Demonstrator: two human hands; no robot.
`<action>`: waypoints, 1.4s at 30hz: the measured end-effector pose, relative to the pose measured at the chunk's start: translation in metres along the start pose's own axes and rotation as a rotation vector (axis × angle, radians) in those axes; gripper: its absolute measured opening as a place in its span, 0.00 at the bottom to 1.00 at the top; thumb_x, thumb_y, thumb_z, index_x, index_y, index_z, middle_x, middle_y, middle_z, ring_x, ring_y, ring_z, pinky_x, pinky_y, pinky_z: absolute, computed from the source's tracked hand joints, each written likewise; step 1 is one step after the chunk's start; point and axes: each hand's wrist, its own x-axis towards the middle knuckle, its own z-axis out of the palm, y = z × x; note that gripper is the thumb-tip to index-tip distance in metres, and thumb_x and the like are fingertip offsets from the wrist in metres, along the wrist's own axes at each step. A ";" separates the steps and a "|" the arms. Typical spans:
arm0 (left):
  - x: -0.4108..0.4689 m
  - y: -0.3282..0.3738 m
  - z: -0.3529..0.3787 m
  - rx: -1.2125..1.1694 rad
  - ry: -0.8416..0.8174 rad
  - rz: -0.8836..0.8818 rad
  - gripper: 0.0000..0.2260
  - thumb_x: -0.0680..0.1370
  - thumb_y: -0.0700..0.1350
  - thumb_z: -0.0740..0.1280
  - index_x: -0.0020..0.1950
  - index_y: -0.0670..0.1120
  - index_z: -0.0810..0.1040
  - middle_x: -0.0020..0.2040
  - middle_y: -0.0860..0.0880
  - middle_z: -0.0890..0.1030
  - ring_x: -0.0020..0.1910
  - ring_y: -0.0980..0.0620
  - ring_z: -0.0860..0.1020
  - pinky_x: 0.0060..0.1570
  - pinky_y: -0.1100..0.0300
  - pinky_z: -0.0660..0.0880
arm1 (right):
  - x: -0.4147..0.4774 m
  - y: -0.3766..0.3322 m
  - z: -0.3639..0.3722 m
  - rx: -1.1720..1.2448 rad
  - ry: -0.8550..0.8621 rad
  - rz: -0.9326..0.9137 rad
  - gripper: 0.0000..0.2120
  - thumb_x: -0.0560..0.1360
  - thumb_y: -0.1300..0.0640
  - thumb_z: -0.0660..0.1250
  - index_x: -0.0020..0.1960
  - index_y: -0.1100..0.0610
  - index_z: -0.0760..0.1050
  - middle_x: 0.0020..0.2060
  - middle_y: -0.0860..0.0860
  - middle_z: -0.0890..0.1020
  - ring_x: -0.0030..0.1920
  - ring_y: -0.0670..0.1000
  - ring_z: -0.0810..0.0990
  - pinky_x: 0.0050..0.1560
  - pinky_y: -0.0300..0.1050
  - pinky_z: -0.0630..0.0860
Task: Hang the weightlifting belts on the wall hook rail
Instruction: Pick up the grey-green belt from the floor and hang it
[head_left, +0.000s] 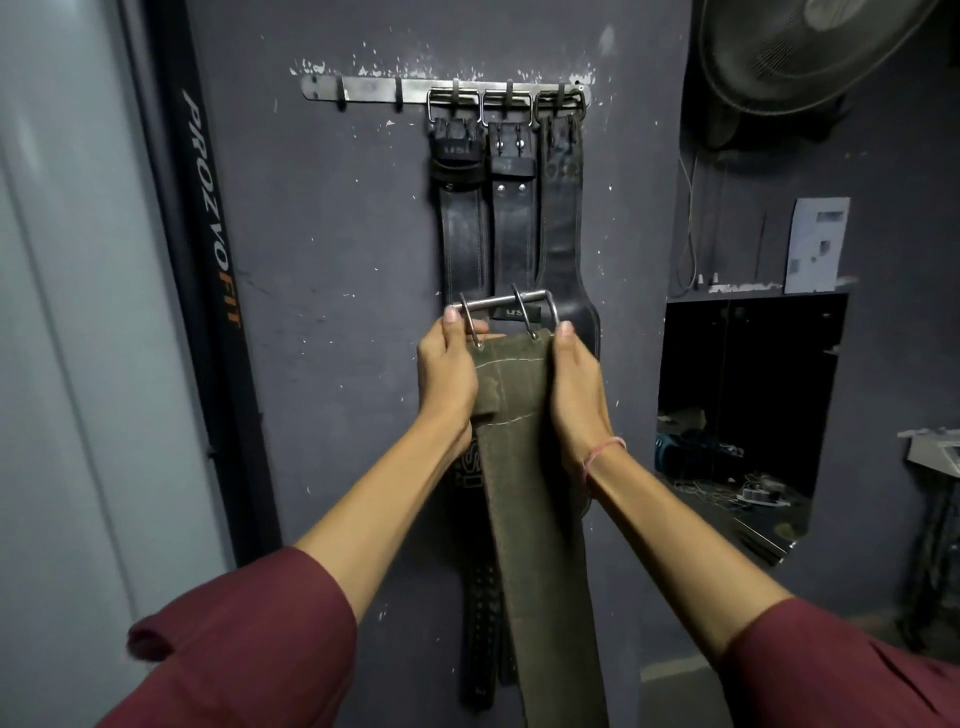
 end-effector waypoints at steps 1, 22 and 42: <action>0.000 0.001 -0.003 -0.003 -0.014 0.006 0.19 0.85 0.53 0.53 0.45 0.44 0.78 0.38 0.47 0.85 0.38 0.48 0.82 0.42 0.53 0.79 | 0.003 0.001 0.004 -0.031 0.052 -0.036 0.22 0.83 0.47 0.51 0.46 0.62 0.74 0.40 0.55 0.81 0.43 0.52 0.79 0.49 0.47 0.76; 0.090 -0.007 -0.027 0.372 0.350 0.376 0.19 0.85 0.51 0.49 0.46 0.41 0.72 0.35 0.49 0.75 0.38 0.46 0.74 0.40 0.54 0.65 | 0.084 0.006 0.106 -0.138 0.224 -0.278 0.14 0.84 0.57 0.52 0.46 0.62 0.70 0.33 0.48 0.72 0.33 0.44 0.69 0.34 0.34 0.66; 0.345 0.108 0.031 0.505 0.519 0.649 0.22 0.85 0.47 0.48 0.49 0.35 0.75 0.50 0.34 0.81 0.51 0.35 0.77 0.43 0.53 0.67 | 0.340 -0.082 0.185 -0.133 0.236 -0.423 0.15 0.82 0.61 0.51 0.50 0.66 0.74 0.48 0.63 0.80 0.38 0.54 0.66 0.34 0.47 0.51</action>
